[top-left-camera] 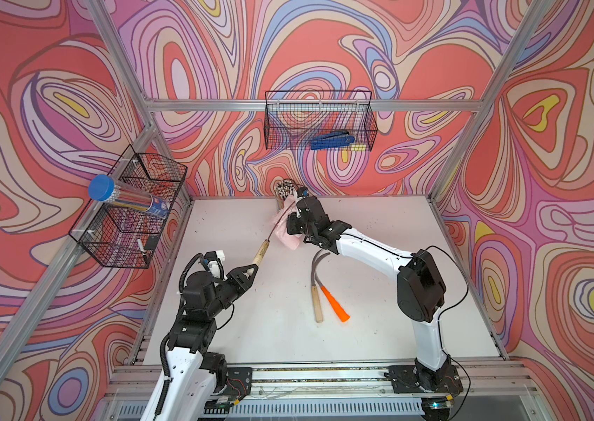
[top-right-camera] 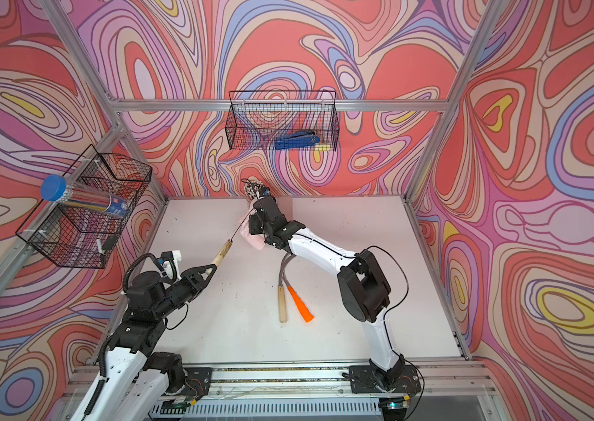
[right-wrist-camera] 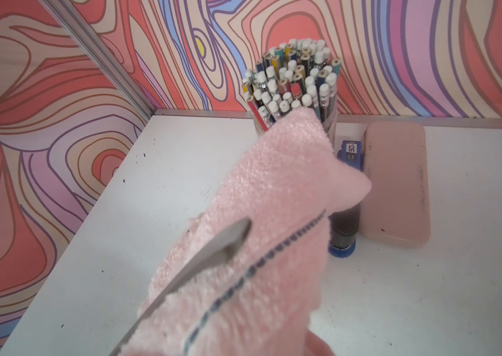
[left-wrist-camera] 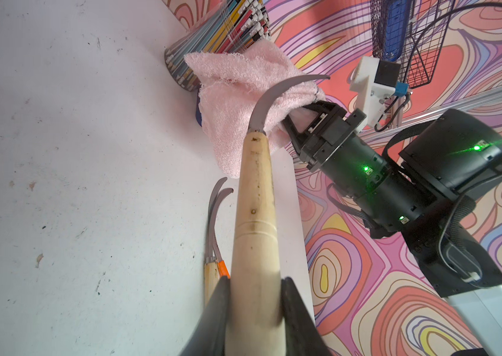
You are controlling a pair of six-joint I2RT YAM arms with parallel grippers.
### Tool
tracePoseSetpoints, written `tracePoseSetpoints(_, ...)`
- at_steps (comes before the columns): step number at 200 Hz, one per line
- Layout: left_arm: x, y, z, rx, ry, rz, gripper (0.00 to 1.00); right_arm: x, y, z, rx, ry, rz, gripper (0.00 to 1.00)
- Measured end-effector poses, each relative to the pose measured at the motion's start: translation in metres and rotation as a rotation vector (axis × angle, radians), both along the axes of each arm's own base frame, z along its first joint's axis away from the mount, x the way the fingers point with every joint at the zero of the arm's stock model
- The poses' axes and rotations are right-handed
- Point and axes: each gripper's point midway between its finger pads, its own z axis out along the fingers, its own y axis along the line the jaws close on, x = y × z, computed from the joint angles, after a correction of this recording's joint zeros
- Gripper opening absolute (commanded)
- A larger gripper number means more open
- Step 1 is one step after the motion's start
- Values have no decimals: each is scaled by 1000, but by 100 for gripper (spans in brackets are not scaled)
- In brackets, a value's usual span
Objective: Wipe small sickles with rags
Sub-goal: Wipe the small sickle.
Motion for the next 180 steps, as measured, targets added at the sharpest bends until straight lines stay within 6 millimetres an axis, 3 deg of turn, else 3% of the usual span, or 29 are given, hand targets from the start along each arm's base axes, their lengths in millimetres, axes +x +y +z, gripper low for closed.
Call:
tracePoseSetpoints(56,-1,1,-4,3,19,4,0,14,-27,-16,-34,16,-63,0)
tracePoseSetpoints(78,-2,3,-10,9,43,16,0,18,-34,-14,-45,3,-86,0)
tracePoseSetpoints(126,-2,4,-11,10,49,19,0,18,-38,0,-41,-25,-93,0)
tracePoseSetpoints(180,-2,4,-11,10,49,20,0,14,-36,-8,-27,-20,-77,0)
